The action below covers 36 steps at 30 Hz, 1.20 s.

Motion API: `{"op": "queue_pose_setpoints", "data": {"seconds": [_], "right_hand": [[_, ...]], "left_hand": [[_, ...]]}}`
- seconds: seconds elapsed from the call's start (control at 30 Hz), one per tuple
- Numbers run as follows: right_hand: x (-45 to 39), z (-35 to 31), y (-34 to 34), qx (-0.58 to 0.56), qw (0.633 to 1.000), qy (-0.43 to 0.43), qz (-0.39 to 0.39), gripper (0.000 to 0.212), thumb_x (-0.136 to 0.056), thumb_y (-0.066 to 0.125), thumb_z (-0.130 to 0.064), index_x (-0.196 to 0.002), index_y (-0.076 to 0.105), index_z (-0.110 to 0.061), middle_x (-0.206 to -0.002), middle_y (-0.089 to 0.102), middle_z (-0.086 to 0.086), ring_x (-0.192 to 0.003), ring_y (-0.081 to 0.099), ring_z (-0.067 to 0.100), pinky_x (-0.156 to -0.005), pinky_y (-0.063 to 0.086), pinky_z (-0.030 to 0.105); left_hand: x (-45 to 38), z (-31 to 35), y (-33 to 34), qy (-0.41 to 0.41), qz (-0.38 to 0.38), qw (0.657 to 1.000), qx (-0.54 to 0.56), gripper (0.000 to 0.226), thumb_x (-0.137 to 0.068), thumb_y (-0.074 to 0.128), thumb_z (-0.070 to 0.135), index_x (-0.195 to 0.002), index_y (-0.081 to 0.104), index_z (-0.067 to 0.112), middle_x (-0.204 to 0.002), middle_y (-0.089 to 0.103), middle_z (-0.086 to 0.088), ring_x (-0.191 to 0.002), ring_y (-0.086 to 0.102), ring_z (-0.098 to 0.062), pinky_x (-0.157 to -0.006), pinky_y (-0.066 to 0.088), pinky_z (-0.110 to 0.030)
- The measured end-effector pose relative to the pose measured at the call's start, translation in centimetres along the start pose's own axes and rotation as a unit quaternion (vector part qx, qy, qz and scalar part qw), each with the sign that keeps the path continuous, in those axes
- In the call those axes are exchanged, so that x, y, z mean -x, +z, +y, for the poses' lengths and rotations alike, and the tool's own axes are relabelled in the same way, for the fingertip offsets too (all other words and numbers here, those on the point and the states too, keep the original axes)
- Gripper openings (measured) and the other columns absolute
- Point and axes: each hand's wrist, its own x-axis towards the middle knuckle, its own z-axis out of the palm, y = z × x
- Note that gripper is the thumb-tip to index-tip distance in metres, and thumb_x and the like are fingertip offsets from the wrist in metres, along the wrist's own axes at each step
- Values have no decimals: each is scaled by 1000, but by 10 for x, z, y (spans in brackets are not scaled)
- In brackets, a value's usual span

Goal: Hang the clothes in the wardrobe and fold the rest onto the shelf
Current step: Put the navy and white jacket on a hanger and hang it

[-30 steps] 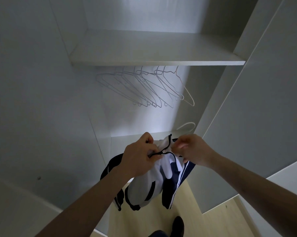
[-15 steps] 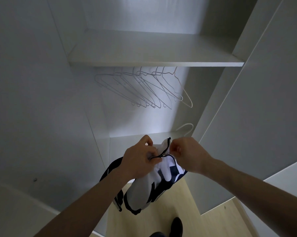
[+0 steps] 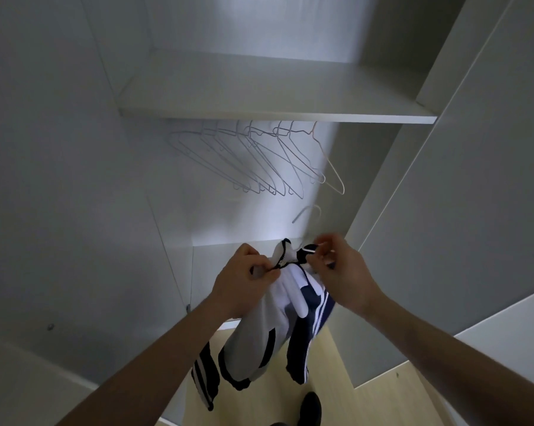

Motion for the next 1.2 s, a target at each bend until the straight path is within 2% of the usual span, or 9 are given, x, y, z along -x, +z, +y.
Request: {"op": "queue_pose_setpoints", "data": {"seconds": [0.07, 0.2, 0.37, 0.47, 0.6, 0.7, 0.8, 0.97, 1.2], "right_hand": [[14, 14, 9, -24, 998, 56, 15, 16, -91, 72, -21, -101, 59, -24, -88, 66, -9, -73, 62, -2, -70, 48, 18], [49, 40, 50, -50, 983, 106, -138, 40, -81, 85, -33, -113, 61, -30, -106, 66, -13, -92, 65, 0, -82, 54, 19], [42, 58, 84, -80, 994, 74, -24, 17, -88, 78, -30, -101, 70, -24, -93, 74, -14, -88, 69, 0, -79, 56, 20], [40, 82, 79, -8, 995, 93, -24, 13, -90, 67, -28, -88, 67, -15, -77, 71, -4, -75, 67, 12, -72, 57, 36], [42, 108, 60, 41, 990, 127, -43, 18, -86, 72, -30, -80, 61, -18, -77, 68, -7, -75, 64, 12, -71, 53, 33], [33, 117, 36, 10, 993, 112, -42, 22, -83, 82, -27, -96, 66, -33, -92, 70, -17, -86, 65, -1, -75, 48, 16], [7, 112, 7, -44, 993, 74, 79, 34, -84, 81, -17, -108, 63, -33, -106, 67, -16, -96, 64, 9, -77, 49, 23], [-56, 97, -47, 76, 994, 15, 73, 68, -92, 73, -24, -152, 42, -21, -150, 49, -1, -135, 45, 21, -111, 38, 33], [-92, 94, -91, 77, 992, 14, -103, 10, -100, 64, -30, -103, 73, -26, -80, 71, -20, -83, 67, 6, -82, 49, 31]], "left_hand": [[2, 10, 5, -58, 24, 993, 104, 11, -91, 73, 37, -85, 75, 28, -97, 59, 10, -86, 61, -8, -77, 46, -21], [0, 23, 19, -99, 1, 985, 144, 22, -95, 67, 34, -85, 79, 19, -83, 73, -1, -84, 68, -16, -78, 50, -26], [0, 25, 33, -75, -34, 990, 112, 16, -91, 74, 35, -83, 81, 23, -74, 74, 4, -78, 70, -12, -75, 54, -24], [-9, 26, 24, -55, 5, 993, 103, 10, -82, 84, 33, -78, 79, 24, -60, 61, 14, -63, 55, -5, -62, 41, -10], [-26, 23, -1, 1, 10, 1000, 24, 19, -69, 76, 16, -73, 61, 27, -68, 50, 11, -63, 46, -7, -60, 38, -19], [-37, 26, -21, 39, 0, 999, -19, 24, -64, 65, 20, -78, 51, 32, -76, 54, 11, -74, 54, -17, -67, 46, -33], [-51, 33, -36, 68, -21, 997, -38, 25, -65, 64, 18, -82, 51, 32, -73, 54, 15, -80, 58, -27, -71, 51, -44], [-74, 52, -49, 105, -47, 993, -26, 23, -69, 64, 15, -80, 50, 29, -68, 47, 14, -72, 50, -6, -68, 44, -29], [-124, 74, -52, 120, -37, 992, -25, 22, -74, 69, 12, -80, 48, 18, -64, 44, 14, -64, 44, -5, -63, 41, -19]]}}
